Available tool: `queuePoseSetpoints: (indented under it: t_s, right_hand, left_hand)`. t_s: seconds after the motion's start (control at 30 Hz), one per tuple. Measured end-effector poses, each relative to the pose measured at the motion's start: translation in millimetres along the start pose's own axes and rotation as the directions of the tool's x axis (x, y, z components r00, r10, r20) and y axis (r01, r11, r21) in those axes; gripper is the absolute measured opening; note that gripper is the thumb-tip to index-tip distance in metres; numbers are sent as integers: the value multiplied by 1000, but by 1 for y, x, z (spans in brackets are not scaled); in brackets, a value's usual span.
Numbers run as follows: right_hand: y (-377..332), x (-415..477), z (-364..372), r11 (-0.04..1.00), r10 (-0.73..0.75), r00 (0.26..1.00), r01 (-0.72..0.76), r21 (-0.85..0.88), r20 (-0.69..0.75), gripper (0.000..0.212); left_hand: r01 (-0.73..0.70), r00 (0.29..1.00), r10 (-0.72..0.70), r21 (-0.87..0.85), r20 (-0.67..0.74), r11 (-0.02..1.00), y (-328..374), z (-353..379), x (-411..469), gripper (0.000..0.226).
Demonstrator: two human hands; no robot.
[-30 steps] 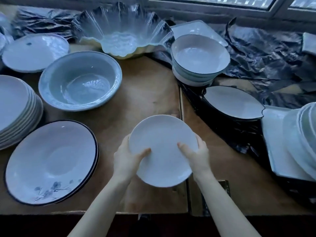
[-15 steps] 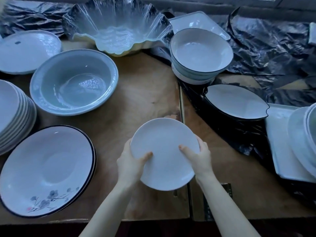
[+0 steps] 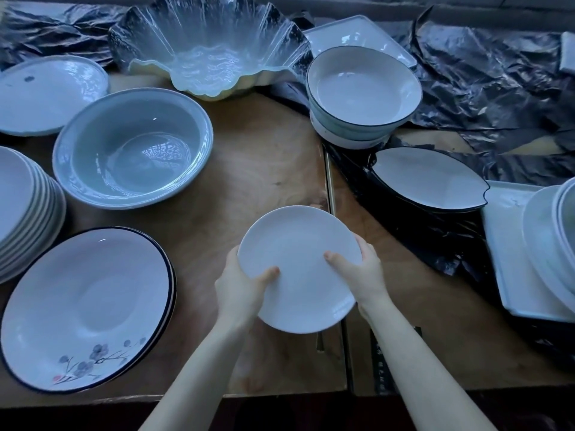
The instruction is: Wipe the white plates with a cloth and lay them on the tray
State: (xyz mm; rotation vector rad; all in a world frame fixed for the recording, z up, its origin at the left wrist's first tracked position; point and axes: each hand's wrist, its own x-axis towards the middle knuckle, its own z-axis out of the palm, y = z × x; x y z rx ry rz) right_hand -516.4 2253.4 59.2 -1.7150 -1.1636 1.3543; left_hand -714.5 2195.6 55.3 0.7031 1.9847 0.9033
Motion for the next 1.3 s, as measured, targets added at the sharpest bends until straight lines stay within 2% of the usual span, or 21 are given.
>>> queuePoseSetpoints:
  t_s: [0.27, 0.47, 0.67, 0.87, 0.97, 1.07, 1.17, 1.3]
  right_hand:
    - [2, -1, -2, 1000, -5, 1000, 5, 3, 7, 68]
    - [1, -5, -5, 991, 31, 998, -38, 129, 55, 50]
    - [-3, -9, -2, 974, 60, 996, -73, 214, 67, 53]
    - [-3, -7, -2, 973, 56, 996, -69, 221, 64, 54]
    - [-2, -6, -5, 979, 57, 995, -71, 191, 79, 55]
    - [-3, -3, -9, 991, 46, 993, -59, 124, 107, 46]
    - [-4, 2, -14, 999, 46, 987, -48, 4, 152, 50]
    - [-20, 16, -25, 977, 42, 982, -2, -212, 187, 54]
  left_hand:
    - [-47, 999, 47, 15, 11, 999, 1, -4, -3, 63]
    - [-42, 999, 42, -3, 21, 999, 0, -8, -2, 63]
    - [-46, 997, 47, -18, 62, 999, -3, -6, -7, 72]
    - [-23, 997, 26, -46, 78, 999, -4, -8, -3, 75]
    - [-17, 997, 21, -48, 80, 999, -4, -8, -1, 73]
    - [-19, 997, 20, -12, 81, 1000, -2, -8, 3, 69]
    - [-14, 996, 10, 48, 93, 999, 3, -10, 9, 66]
    - [-52, 984, 16, 200, 179, 978, 21, -16, 16, 65]
